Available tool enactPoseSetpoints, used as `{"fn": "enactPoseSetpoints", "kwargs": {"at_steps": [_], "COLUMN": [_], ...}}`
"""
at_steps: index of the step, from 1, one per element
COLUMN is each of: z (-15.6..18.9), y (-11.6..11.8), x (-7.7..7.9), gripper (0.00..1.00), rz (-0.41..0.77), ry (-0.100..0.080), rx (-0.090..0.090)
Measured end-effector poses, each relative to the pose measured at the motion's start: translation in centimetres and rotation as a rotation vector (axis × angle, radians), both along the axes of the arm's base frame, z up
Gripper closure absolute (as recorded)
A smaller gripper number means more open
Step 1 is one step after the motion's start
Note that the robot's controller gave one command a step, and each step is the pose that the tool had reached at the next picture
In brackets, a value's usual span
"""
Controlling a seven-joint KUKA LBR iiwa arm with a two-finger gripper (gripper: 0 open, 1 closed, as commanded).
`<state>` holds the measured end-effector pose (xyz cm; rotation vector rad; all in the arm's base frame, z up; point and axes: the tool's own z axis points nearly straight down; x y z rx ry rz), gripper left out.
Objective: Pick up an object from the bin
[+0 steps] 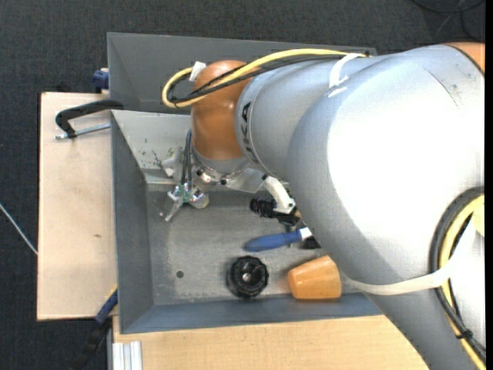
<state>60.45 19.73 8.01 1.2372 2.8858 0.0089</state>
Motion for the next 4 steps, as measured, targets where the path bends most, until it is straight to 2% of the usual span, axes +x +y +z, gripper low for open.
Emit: {"fn": "enactPoseSetpoints", "kwargs": {"at_steps": [1,2,3,4], "z": [0.3,2.8,3.0,5.9], "y": [-0.2,-0.1,0.0,0.1], "x": [0.4,0.6,0.6,0.8], "gripper": [1.0,1.0,1.0,1.0], "rz": [-0.001,0.001,0.003,0.006], "ry": [-0.013,-0.003,0.0,-0.003], "rx": [-0.002,-0.001,-0.003,-0.001]}}
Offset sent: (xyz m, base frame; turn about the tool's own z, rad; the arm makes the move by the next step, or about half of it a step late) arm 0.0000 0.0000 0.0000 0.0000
